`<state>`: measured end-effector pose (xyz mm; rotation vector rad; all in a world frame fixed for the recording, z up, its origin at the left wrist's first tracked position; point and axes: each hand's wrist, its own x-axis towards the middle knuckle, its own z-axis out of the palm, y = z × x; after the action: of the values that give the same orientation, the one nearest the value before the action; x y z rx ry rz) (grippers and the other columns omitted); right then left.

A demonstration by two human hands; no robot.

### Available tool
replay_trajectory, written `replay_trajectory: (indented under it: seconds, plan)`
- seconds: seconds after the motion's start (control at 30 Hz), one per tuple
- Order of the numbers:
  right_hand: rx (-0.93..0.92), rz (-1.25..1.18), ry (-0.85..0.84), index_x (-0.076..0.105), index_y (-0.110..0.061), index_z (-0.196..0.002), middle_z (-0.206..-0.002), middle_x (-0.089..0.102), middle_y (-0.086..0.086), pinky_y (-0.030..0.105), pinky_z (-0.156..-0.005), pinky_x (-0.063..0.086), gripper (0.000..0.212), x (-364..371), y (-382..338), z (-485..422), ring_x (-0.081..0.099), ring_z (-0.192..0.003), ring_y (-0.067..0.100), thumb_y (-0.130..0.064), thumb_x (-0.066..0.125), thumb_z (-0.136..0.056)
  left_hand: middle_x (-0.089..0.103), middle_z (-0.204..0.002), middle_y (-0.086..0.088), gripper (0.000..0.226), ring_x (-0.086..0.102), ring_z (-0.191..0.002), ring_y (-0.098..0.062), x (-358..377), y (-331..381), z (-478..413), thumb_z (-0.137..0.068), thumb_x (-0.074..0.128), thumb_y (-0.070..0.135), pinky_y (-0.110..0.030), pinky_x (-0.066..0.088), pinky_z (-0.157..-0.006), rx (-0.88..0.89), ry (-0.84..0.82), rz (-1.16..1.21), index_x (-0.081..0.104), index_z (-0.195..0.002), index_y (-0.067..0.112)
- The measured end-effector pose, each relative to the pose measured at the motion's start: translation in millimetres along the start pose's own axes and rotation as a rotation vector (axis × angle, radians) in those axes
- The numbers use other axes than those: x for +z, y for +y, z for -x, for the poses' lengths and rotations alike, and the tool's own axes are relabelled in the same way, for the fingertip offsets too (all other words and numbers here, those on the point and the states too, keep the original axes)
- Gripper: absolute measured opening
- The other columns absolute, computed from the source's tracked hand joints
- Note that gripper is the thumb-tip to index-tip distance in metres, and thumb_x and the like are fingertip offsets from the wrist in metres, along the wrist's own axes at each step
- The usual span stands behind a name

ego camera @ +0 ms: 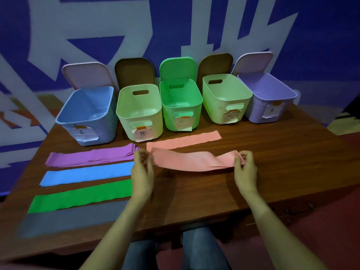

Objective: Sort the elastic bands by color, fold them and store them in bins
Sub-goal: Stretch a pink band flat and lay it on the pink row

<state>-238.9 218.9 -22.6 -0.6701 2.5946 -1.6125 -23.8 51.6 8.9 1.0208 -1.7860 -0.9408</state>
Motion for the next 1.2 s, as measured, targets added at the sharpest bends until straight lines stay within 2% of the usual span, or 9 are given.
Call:
replay_trajectory:
  seconds: [0.07, 0.17, 0.33, 0.4, 0.5, 0.6, 0.7, 0.93, 1.2]
  plan:
    - [-0.015, -0.045, 0.038, 0.050, -0.012, -0.101, -0.093, 0.056, 0.002, 0.029, -0.069, 0.036, 0.009, 2, -15, -11, 0.052, -0.085, 0.020, -0.019, 0.048, -0.096, 0.052, -0.084, 0.002, 0.014, 0.048, -0.068, -0.009, -6, 0, -15, -0.096, 0.043, 0.000, -0.022, 0.035, -0.059, 0.077, 0.036, -0.046, 0.048, -0.092, 0.013]
    - [-0.041, -0.056, 0.021, 0.052, -0.013, -0.102, -0.094, 0.056, 0.001, 0.028, -0.068, 0.037, 0.010, 11, -36, -36, 0.052, -0.085, 0.018, -0.020, 0.049, -0.095, 0.053, -0.093, -0.007, 0.030, 0.054, -0.084, -0.019, -7, -8, -43, -0.086, 0.039, -0.014, -0.025, 0.041, -0.073, 0.086, 0.002, -0.075, 0.059, -0.082, 0.008]
    - [-0.060, -0.030, -0.075, 0.052, -0.014, -0.097, -0.089, 0.057, 0.003, 0.031, -0.067, 0.043, 0.006, 41, -46, -80, 0.055, -0.083, 0.022, -0.020, 0.052, -0.094, 0.059, -0.116, -0.015, 0.034, 0.055, -0.107, -0.029, 4, -18, -84, -0.088, 0.038, -0.005, -0.029, 0.041, -0.085, -0.140, -0.023, -0.221, 0.068, -0.102, 0.003]
    - [-0.051, 0.008, -0.113, 0.052, -0.014, -0.094, -0.087, 0.057, 0.004, 0.029, -0.065, 0.041, 0.006, 54, -42, -95, 0.055, -0.080, 0.022, -0.019, 0.054, -0.093, 0.063, -0.113, -0.014, 0.033, 0.057, -0.102, -0.031, 11, -24, -98, -0.086, 0.041, -0.001, -0.031, 0.045, -0.082, -0.217, -0.048, -0.279, 0.069, -0.102, 0.004]
    - [-0.042, 0.063, -0.139, 0.052, -0.016, -0.089, -0.082, 0.058, 0.004, 0.027, -0.064, 0.039, 0.008, 69, -34, -115, 0.055, -0.076, 0.022, -0.022, 0.055, -0.093, 0.070, -0.099, -0.011, 0.024, 0.059, -0.094, -0.031, 23, -34, -113, -0.086, 0.050, 0.020, -0.039, 0.049, -0.083, -0.205, -0.080, -0.438, 0.071, -0.096, 0.014]
    - [-0.007, 0.147, -0.149, 0.051, -0.018, -0.086, -0.084, 0.059, 0.004, 0.027, -0.065, 0.038, 0.009, 81, -26, -133, 0.054, -0.076, 0.023, -0.023, 0.055, -0.093, 0.067, -0.100, -0.014, 0.023, 0.051, -0.105, -0.034, 34, -41, -121, -0.088, 0.051, 0.023, -0.040, 0.036, -0.092, -0.227, -0.137, -0.624, 0.070, -0.101, 0.018]
    - [0.027, 0.214, -0.153, 0.055, -0.017, -0.088, -0.089, 0.062, 0.006, 0.028, -0.066, 0.038, 0.007, 92, -16, -145, 0.055, -0.081, 0.025, -0.023, 0.056, -0.092, 0.066, -0.101, -0.014, 0.025, 0.049, -0.107, -0.033, 44, -49, -121, -0.089, 0.050, 0.023, -0.037, 0.030, -0.088, -0.213, -0.148, -0.716, 0.070, -0.102, 0.019]
    - [0.015, 0.253, -0.143, 0.053, -0.017, -0.083, -0.080, 0.058, 0.008, 0.032, -0.071, 0.036, 0.006, 103, 0, -144, 0.050, -0.093, 0.029, -0.014, 0.058, -0.085, 0.066, -0.100, -0.012, 0.028, 0.049, -0.103, -0.031, 53, -61, -120, -0.087, 0.047, 0.020, -0.038, 0.029, -0.086, -0.189, -0.153, -0.781, 0.072, -0.098, 0.015]
    - [0.016, 0.253, -0.117, 0.057, -0.009, -0.091, -0.092, 0.062, 0.013, 0.037, -0.082, 0.039, 0.010, 105, 4, -142, 0.048, -0.099, 0.032, -0.011, 0.058, -0.081, 0.059, -0.114, -0.012, 0.024, 0.047, -0.110, -0.030, 57, -60, -119, -0.091, 0.051, 0.022, -0.040, 0.030, -0.091, -0.174, -0.174, -0.795, 0.068, -0.106, 0.015]
